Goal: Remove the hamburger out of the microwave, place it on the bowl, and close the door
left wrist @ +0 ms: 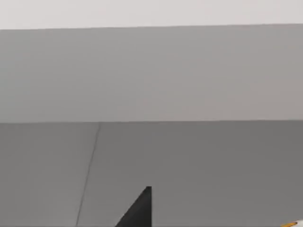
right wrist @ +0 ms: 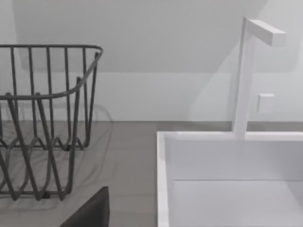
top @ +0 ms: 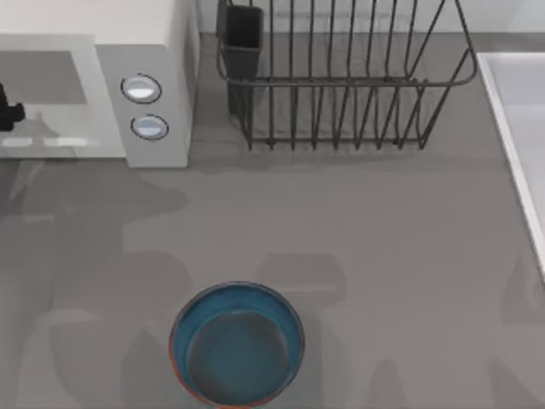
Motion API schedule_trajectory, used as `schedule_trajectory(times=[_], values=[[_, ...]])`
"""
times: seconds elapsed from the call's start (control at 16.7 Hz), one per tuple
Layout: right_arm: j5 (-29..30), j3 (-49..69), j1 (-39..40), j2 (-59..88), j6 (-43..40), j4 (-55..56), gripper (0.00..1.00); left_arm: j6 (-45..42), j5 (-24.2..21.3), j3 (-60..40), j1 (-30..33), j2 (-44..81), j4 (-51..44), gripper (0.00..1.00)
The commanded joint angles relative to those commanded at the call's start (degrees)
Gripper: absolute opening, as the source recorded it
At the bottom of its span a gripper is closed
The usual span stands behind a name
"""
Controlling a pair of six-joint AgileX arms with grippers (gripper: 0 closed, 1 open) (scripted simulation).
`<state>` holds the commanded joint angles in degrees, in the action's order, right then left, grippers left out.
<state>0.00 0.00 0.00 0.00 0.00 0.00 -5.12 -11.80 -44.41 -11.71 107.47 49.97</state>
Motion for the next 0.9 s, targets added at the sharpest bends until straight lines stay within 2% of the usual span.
schedule_trajectory(times=[0.24,0.42,0.6,0.9], values=[[0.0,0.0,0.0,0.0,0.0,0.0,1.0,-0.19,-0.05,0.15,0.09,0.17,0.07,0.0],[0.0,0.0,0.0,0.0,0.0,0.0,1.0,-3.64,-2.42,0.28,2.26,-0.31,-3.54,0.0],[0.0,0.0,0.0,0.0,0.0,0.0,1.0,-11.15,-7.59,0.62,7.03,-1.54,-12.41,0.0],[0.0,0.0,0.0,0.0,0.0,0.0,1.0,-28.34,-19.26,2.1,18.15,-6.04,-35.05,0.0]])
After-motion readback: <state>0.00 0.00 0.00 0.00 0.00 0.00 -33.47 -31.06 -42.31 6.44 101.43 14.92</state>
